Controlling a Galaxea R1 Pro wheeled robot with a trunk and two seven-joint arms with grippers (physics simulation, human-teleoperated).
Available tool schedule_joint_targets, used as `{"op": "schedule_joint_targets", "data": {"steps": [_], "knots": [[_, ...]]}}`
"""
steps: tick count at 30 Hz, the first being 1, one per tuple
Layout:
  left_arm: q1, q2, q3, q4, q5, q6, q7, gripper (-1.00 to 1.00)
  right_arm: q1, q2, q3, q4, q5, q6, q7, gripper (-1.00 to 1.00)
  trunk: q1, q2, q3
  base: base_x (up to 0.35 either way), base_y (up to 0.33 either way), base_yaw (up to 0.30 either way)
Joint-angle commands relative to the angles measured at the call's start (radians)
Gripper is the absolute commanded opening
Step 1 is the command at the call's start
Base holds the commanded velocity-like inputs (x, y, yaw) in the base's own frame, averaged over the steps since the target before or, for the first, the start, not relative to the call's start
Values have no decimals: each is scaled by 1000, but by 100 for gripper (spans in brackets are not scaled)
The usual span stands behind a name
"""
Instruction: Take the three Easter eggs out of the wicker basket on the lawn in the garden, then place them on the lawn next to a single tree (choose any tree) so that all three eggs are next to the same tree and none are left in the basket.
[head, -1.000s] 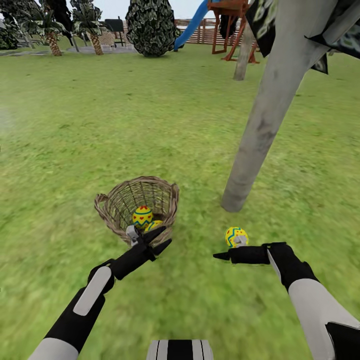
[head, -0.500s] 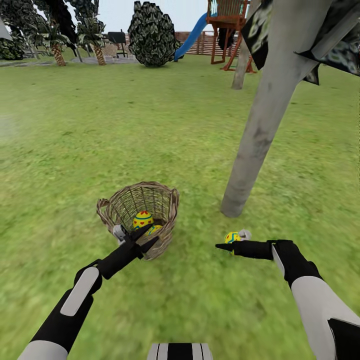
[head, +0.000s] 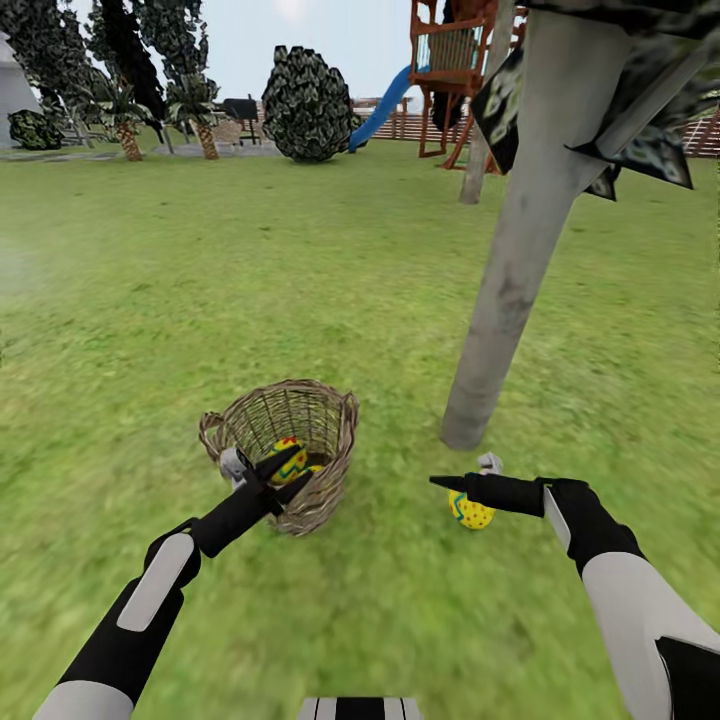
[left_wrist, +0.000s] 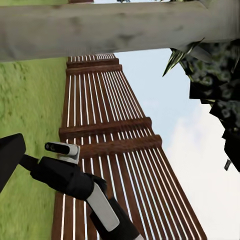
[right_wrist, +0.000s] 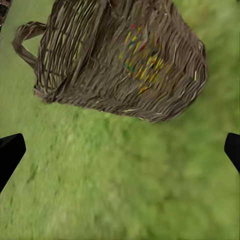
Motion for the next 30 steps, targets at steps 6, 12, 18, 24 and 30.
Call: {"op": "schedule_joint_targets", "data": {"steps": [6,12,18,24,30], "knots": [[-1,3,0,-2,6,6,0,100,-1,2,-7,-25,10,10,19,100,-3,1,23,0,0,0],[-1,5,0,-5,6,8,-1,100,-1,4,-8,-94,11,51,20,100,-6,3,46,0,0,0],[-1,11,5,-15,7,11,-2,100,2,5,-8,-159,20,101,10,100,-8,4,69,0,0,0],[-1,45,68,-11,7,14,-90,100,3,34,-7,-163,15,103,-42,100,-9,4,77,0,0,0],[-1,53,80,-8,8,23,-124,100,10,83,-8,-157,15,102,-135,100,-9,4,77,0,154,0]]}}
